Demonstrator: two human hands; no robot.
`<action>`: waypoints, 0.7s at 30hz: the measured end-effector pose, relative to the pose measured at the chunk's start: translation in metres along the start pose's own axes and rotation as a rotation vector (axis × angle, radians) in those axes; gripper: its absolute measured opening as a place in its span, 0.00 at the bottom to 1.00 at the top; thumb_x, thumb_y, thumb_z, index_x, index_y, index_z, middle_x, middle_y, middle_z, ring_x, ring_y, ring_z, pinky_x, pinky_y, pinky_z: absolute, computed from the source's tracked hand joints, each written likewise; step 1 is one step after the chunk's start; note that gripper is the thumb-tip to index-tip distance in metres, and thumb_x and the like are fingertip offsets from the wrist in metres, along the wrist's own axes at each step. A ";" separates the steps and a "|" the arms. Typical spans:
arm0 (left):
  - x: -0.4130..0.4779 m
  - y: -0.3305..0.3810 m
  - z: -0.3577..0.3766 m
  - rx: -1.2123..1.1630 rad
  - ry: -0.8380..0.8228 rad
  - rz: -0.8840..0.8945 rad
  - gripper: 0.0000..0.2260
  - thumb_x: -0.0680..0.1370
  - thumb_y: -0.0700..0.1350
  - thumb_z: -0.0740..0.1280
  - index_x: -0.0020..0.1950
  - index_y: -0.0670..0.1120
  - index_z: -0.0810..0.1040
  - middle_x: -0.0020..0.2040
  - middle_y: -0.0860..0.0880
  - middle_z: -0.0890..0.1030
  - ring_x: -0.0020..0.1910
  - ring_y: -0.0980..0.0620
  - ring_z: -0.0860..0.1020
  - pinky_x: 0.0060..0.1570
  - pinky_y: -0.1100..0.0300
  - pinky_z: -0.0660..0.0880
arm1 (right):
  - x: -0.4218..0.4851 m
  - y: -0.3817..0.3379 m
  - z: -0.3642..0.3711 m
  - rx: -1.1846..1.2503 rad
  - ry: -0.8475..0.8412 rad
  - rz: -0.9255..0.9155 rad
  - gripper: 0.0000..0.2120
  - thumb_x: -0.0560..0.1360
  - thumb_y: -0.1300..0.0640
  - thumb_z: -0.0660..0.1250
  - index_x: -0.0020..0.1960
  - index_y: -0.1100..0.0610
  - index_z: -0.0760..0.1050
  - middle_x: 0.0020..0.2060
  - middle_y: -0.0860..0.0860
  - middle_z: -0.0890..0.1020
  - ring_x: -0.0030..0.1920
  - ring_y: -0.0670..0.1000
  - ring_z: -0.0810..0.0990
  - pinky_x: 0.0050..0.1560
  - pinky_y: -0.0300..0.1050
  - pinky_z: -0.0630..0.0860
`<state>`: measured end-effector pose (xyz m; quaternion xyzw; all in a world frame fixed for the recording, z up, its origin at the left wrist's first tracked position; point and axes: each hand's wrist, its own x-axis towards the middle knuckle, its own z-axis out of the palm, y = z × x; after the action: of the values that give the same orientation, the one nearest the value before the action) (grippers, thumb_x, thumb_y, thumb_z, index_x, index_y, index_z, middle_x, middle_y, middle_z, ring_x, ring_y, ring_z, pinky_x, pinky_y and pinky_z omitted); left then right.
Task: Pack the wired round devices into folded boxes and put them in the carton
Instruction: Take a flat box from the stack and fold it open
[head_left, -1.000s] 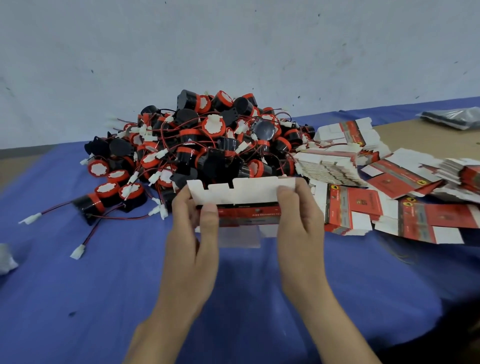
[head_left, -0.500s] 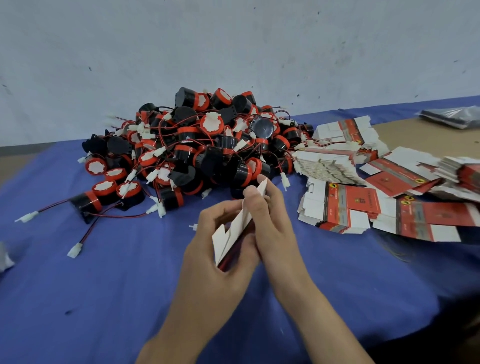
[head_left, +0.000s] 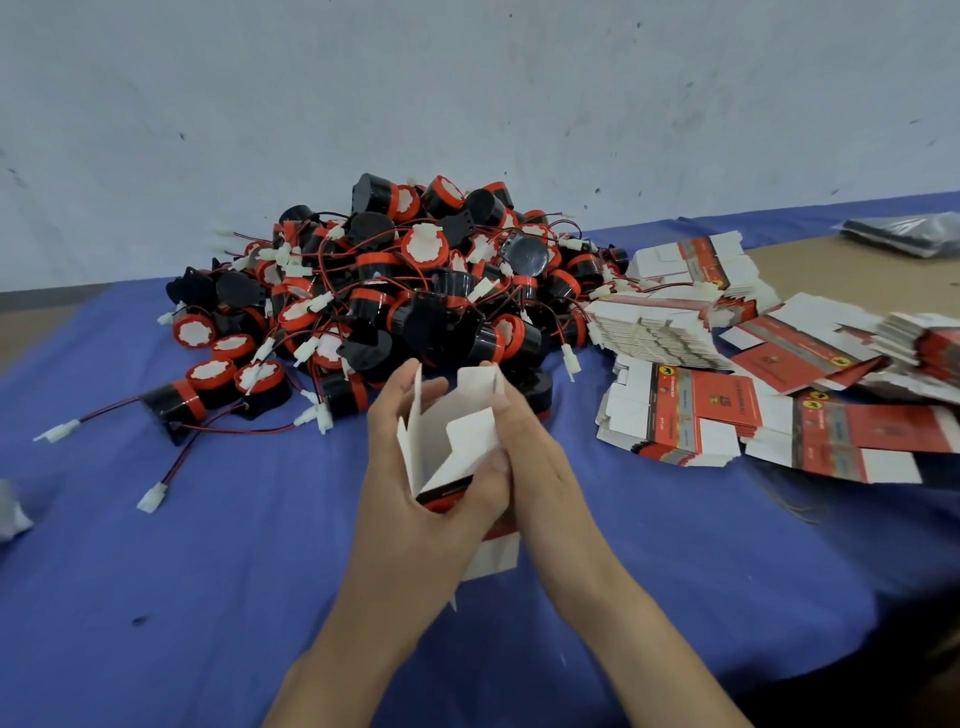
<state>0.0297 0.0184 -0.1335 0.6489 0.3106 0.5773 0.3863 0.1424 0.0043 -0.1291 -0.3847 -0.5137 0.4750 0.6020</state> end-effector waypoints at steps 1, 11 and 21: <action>0.001 0.000 0.000 -0.010 0.016 -0.021 0.32 0.69 0.59 0.70 0.70 0.70 0.63 0.66 0.63 0.75 0.61 0.60 0.79 0.51 0.60 0.81 | -0.001 -0.003 0.002 0.012 -0.014 0.017 0.19 0.83 0.40 0.56 0.69 0.44 0.75 0.59 0.47 0.84 0.59 0.46 0.83 0.54 0.37 0.79; 0.014 -0.011 -0.001 -0.098 0.141 -0.137 0.34 0.71 0.79 0.54 0.73 0.65 0.66 0.64 0.61 0.79 0.60 0.60 0.80 0.53 0.60 0.79 | -0.009 -0.008 0.014 -0.049 -0.176 -0.096 0.25 0.77 0.31 0.60 0.73 0.34 0.66 0.71 0.44 0.74 0.71 0.46 0.73 0.70 0.52 0.73; 0.027 0.002 -0.008 -0.231 0.079 -0.216 0.23 0.78 0.66 0.51 0.68 0.61 0.71 0.59 0.61 0.82 0.62 0.58 0.79 0.49 0.64 0.79 | 0.005 -0.005 -0.005 0.064 0.136 -0.095 0.24 0.75 0.32 0.60 0.58 0.47 0.82 0.49 0.52 0.87 0.49 0.50 0.87 0.45 0.36 0.80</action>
<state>0.0259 0.0414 -0.1177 0.5399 0.3251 0.5893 0.5055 0.1484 0.0079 -0.1242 -0.3718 -0.4738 0.4348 0.6695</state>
